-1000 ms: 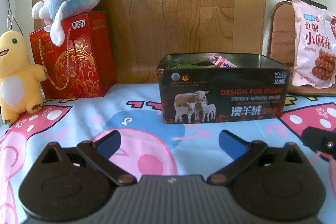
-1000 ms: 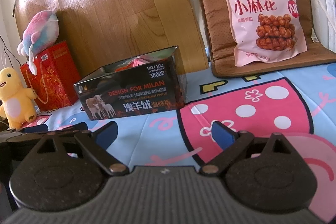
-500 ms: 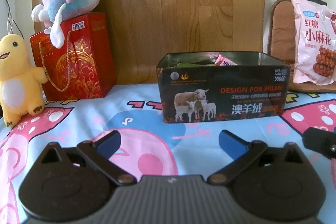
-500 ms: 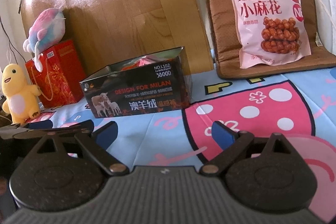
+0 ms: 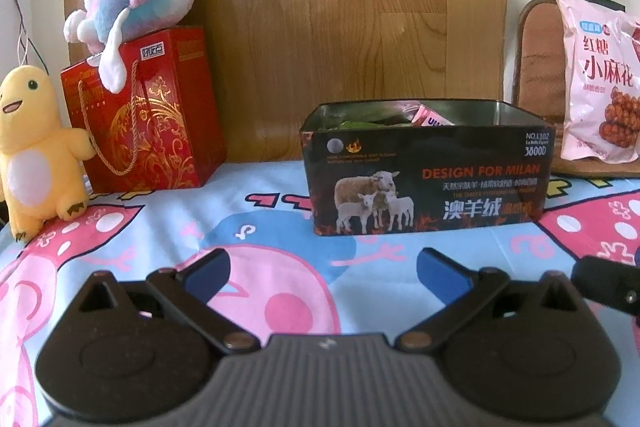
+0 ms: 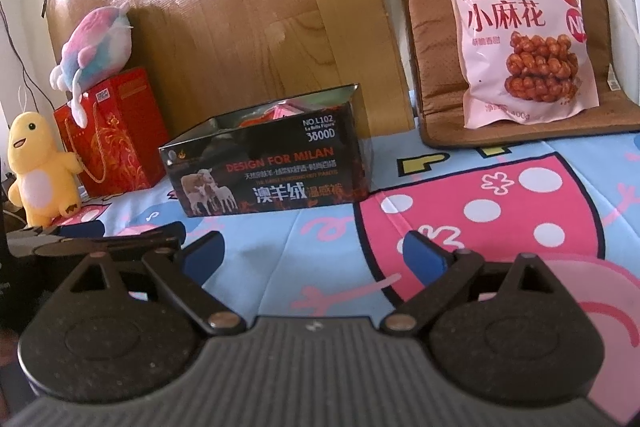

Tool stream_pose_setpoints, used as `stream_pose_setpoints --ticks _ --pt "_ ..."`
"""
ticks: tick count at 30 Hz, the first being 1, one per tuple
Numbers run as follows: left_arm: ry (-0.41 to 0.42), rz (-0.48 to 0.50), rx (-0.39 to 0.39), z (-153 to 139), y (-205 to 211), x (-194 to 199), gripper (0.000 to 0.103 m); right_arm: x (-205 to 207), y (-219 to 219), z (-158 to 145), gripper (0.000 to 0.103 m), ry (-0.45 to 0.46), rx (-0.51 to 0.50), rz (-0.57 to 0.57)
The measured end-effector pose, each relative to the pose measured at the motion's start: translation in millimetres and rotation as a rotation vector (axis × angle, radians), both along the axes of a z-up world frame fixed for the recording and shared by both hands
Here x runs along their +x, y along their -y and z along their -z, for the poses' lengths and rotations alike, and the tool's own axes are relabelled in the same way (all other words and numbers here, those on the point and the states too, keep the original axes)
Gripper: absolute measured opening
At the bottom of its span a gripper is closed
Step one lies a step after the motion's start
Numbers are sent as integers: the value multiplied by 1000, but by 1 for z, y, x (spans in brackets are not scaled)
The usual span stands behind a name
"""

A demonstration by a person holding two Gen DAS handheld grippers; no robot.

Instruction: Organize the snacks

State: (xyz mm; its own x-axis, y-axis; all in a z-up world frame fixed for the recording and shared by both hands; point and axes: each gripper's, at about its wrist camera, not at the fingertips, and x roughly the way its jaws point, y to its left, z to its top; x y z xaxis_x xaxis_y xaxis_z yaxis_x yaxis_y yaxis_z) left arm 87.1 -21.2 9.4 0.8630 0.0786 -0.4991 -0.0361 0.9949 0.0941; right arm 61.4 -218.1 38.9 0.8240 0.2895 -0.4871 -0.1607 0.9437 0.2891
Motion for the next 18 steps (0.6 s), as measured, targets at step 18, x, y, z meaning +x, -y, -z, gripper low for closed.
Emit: stream_pose_setpoints --ticks 18 --pt "-9 9 -31 1 -2 1 103 1 1 0 98 -8 4 4"
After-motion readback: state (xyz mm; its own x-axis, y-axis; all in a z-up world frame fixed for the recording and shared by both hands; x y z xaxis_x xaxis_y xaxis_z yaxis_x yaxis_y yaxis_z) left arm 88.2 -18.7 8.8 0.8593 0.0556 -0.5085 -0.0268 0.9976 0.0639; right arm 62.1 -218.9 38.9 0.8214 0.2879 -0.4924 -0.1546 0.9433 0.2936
